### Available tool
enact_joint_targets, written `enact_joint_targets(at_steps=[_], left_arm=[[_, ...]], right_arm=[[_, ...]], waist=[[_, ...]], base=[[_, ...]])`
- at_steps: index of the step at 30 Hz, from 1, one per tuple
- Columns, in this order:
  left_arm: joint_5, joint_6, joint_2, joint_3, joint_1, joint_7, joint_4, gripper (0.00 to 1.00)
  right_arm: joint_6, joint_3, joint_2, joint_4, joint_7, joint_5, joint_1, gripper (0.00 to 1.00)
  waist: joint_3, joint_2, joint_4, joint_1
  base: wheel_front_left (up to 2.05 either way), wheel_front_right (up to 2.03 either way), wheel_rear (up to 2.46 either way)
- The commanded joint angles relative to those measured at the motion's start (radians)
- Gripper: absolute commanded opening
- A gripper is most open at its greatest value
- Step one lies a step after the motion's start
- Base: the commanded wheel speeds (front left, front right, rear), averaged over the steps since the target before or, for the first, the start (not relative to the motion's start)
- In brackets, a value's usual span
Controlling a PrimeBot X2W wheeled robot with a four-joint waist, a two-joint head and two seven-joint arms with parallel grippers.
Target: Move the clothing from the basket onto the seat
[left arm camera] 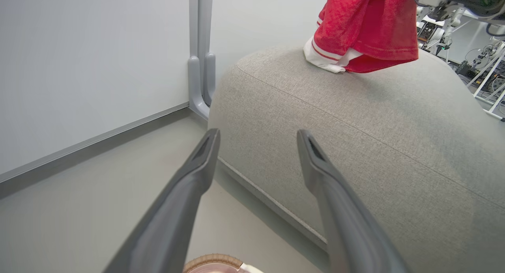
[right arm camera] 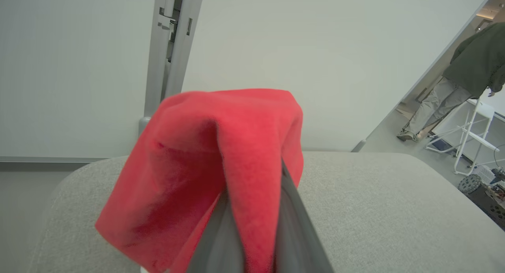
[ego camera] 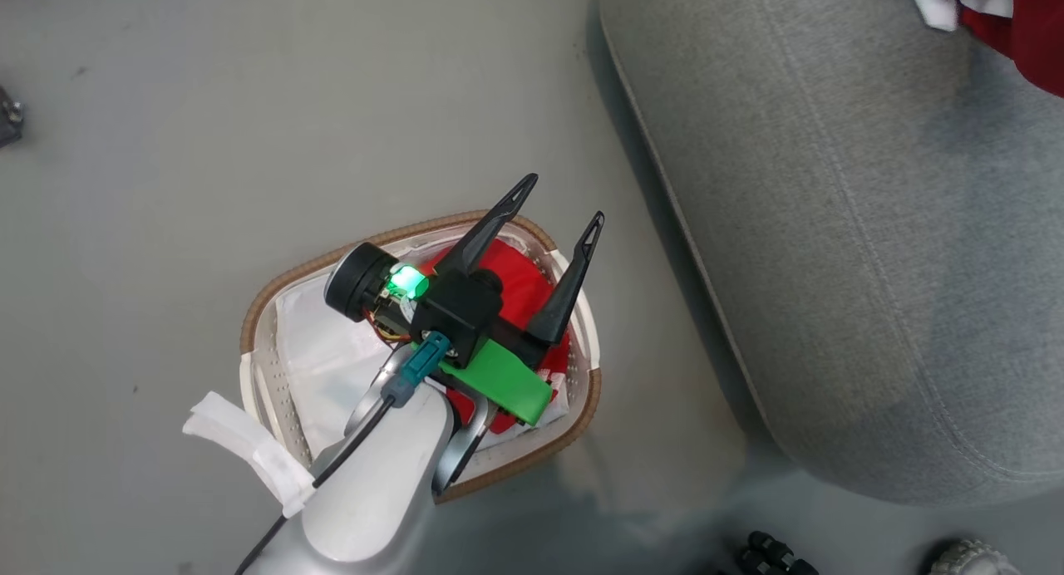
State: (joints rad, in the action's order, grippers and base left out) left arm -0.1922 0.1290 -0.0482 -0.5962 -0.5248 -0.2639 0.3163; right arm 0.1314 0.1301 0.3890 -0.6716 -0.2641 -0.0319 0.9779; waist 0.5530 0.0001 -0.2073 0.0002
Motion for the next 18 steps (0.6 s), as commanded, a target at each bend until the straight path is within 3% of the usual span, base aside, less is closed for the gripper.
enact_joint_targets(at_steps=[1, 7, 8, 9, 10, 11, 18], left_arm=[[0.006, 0.003, -0.004, 0.009, -0.015, -0.001, 0.005, 1.0], [0.011, 0.003, -0.004, 0.032, 0.011, -0.001, 0.013, 1.0], [0.011, 0.003, -0.004, 0.035, 0.015, -0.001, 0.015, 1.0], [0.009, 0.003, -0.005, 0.039, 0.02, -0.001, 0.018, 1.0], [0.007, 0.003, -0.005, 0.042, 0.022, -0.001, 0.02, 1.0], [0.003, 0.003, -0.004, 0.047, 0.024, -0.001, 0.022, 1.0], [-0.01, 0.003, -0.005, 0.082, 0.059, -0.001, 0.034, 1.0]], right_arm=[[-0.001, 0.027, -0.006, -0.029, 0.0, 0.012, -0.015, 0.0], [-0.001, 0.121, -0.042, -0.119, 0.0, 0.062, -0.067, 0.0], [-0.001, 0.13, -0.05, -0.125, 0.0, 0.068, -0.074, 0.11], [-0.001, 0.136, -0.061, -0.123, 0.0, 0.074, -0.084, 0.32], [-0.001, 0.14, -0.067, -0.118, 0.0, 0.08, -0.093, 0.95], [-0.001, 0.139, -0.076, -0.114, 0.0, 0.086, -0.109, 1.0], [-0.001, 0.142, -0.123, -0.042, 0.0, 0.071, -0.214, 1.0]], waist=[[0.078, -0.0001, 0.077, -0.0002], [0.078, -0.0001, 0.08, -0.0002], [0.074, -0.0001, 0.078, -0.0002], [0.067, -0.0001, 0.075, -0.0002], [0.061, -0.0001, 0.073, -0.0002], [0.051, -0.0001, 0.069, -0.0002], [-0.035, -0.0001, 0.055, -0.0002]], base=[[0.0, 0.0, 0.0], [0.0, 0.0, 0.0], [0.0, 0.0, 0.0], [0.0, 0.0, 0.0], [0.0, 0.0, 0.0], [0.0, 0.0, 0.0], [0.0, 0.0, 0.0]])
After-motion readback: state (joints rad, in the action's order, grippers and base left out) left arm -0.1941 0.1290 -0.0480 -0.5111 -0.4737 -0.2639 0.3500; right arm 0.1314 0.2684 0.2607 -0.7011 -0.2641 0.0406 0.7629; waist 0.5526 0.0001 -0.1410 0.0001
